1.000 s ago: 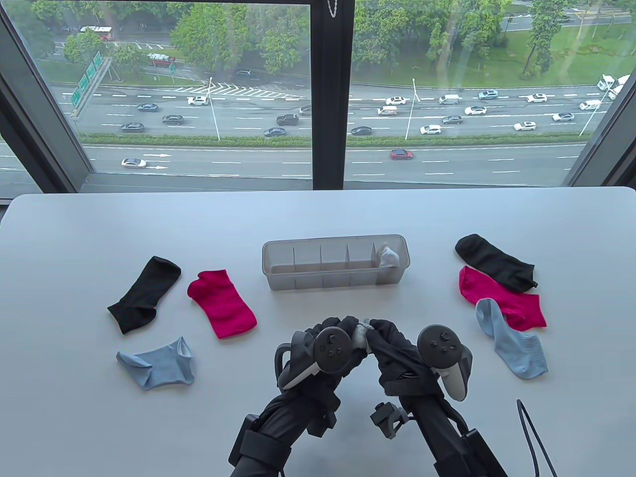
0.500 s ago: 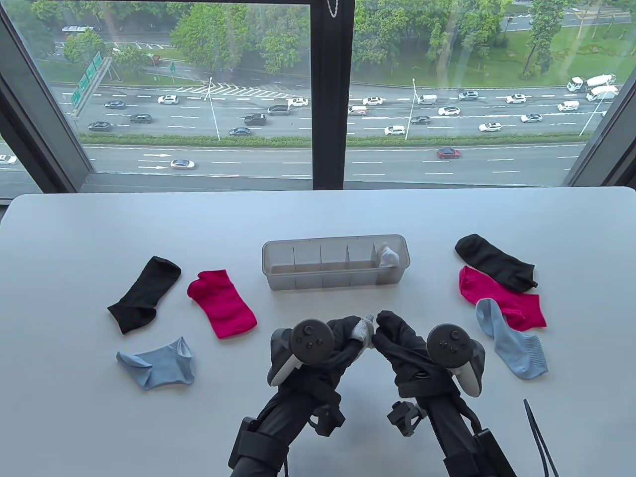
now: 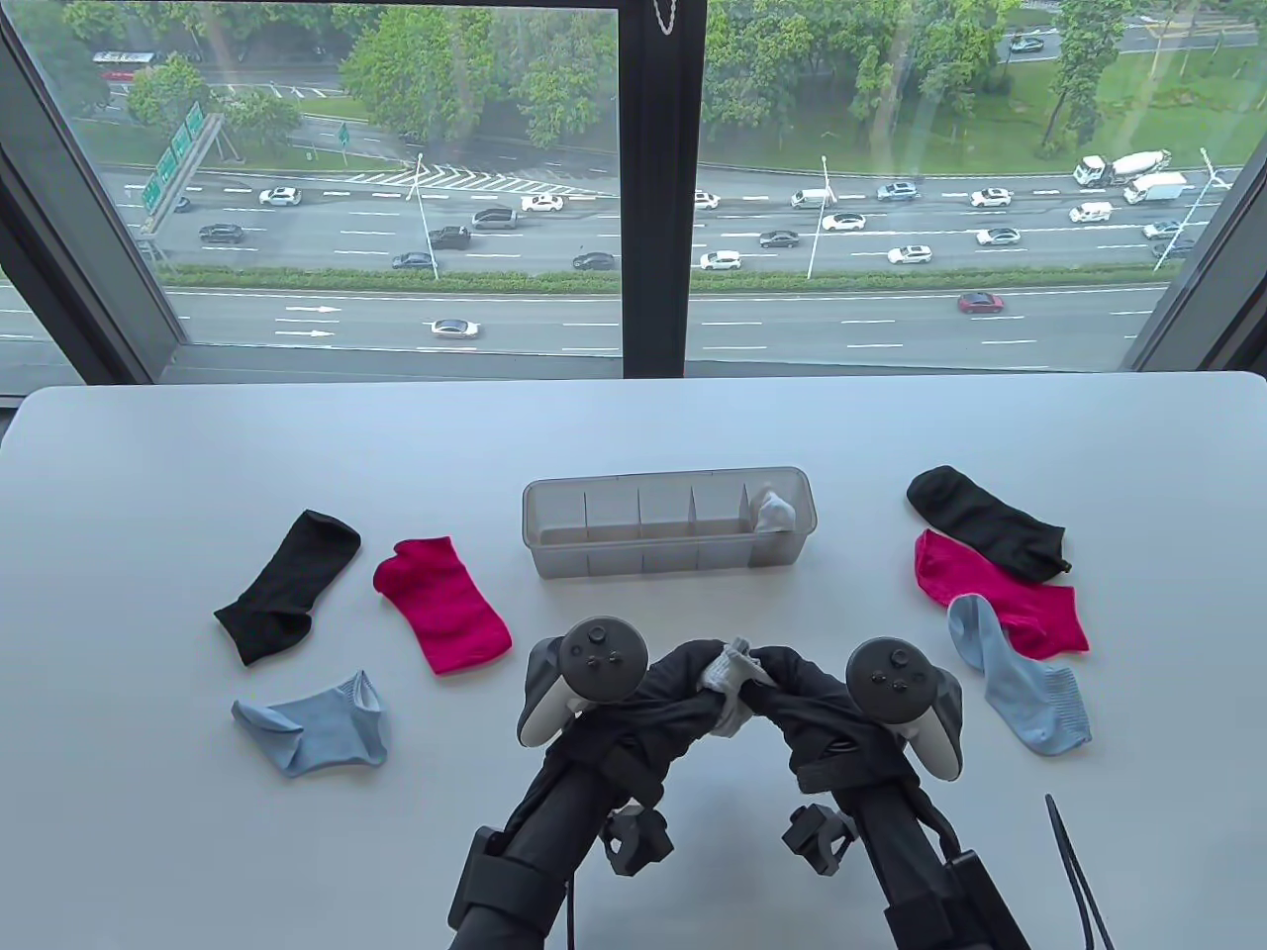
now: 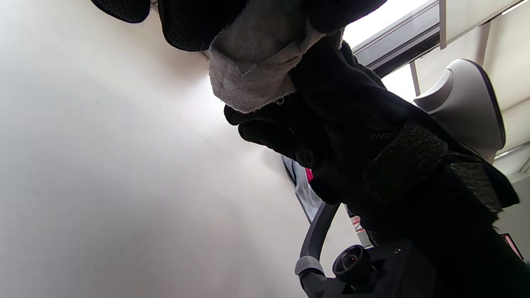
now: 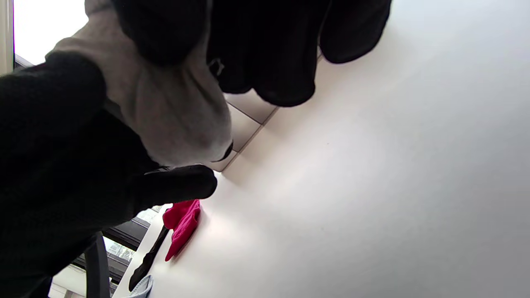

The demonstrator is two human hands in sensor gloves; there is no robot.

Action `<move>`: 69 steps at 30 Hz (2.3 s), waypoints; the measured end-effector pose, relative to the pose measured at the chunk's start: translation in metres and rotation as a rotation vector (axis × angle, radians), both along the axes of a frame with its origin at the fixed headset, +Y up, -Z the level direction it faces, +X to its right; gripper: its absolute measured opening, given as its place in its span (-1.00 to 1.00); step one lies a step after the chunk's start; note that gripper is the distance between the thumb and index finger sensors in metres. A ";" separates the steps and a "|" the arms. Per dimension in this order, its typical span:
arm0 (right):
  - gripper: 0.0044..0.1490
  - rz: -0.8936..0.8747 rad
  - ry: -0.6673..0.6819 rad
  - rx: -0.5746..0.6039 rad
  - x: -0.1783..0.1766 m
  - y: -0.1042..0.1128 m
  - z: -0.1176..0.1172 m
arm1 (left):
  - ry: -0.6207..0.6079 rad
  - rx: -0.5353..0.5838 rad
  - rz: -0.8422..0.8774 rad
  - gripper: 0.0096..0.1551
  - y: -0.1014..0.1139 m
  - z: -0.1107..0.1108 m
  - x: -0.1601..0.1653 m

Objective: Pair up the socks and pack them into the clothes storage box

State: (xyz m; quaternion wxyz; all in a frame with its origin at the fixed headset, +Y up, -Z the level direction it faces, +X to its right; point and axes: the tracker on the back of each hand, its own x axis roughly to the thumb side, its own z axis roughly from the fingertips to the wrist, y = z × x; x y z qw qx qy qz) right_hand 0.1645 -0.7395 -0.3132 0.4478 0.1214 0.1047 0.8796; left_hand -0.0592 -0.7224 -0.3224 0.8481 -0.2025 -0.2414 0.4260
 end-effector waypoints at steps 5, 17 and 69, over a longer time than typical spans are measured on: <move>-0.46 0.062 0.101 -0.022 -0.014 0.000 0.001 | 0.160 0.128 -0.041 -0.38 0.010 -0.002 -0.005; -0.45 0.114 0.130 -0.046 -0.017 -0.007 0.002 | 0.090 0.124 -0.041 -0.52 0.002 -0.001 -0.003; -0.32 -0.263 -0.032 -0.095 0.014 0.001 -0.001 | 0.253 0.126 -0.107 -0.40 -0.003 -0.001 -0.022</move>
